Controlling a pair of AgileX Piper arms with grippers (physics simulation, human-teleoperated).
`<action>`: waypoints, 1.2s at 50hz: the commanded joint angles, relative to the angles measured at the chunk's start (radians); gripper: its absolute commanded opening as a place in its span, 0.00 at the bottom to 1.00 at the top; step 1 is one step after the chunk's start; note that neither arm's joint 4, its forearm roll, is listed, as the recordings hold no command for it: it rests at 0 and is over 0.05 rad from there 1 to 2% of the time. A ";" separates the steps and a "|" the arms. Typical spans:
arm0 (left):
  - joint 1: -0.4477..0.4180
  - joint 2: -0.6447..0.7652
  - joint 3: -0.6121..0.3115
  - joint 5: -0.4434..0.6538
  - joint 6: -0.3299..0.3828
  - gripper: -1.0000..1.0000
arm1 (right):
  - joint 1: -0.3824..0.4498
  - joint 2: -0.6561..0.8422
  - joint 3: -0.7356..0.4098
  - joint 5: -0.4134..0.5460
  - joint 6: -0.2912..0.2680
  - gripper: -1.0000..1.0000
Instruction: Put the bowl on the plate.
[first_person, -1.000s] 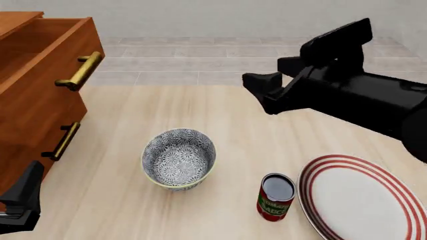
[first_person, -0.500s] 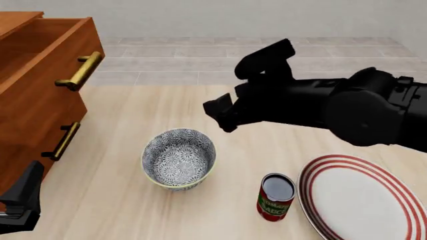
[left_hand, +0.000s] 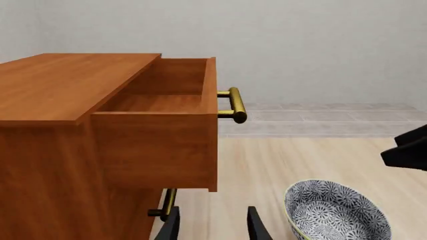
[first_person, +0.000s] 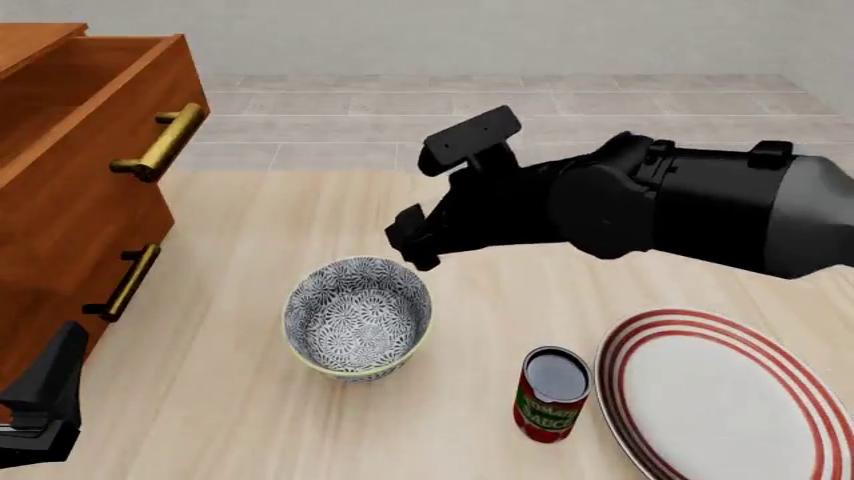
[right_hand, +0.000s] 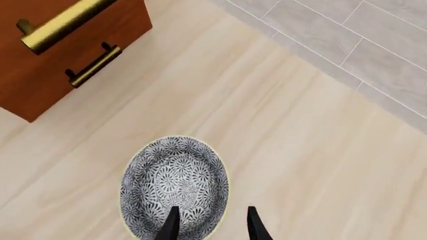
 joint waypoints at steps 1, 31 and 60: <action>0.000 0.000 0.000 0.000 0.000 1.00 | -0.016 0.110 -0.047 0.003 -0.016 1.00; 0.000 0.000 0.000 0.000 0.000 1.00 | -0.048 0.258 -0.076 -0.027 -0.021 1.00; 0.000 0.000 0.000 0.000 0.000 1.00 | -0.041 0.358 -0.060 -0.087 0.005 1.00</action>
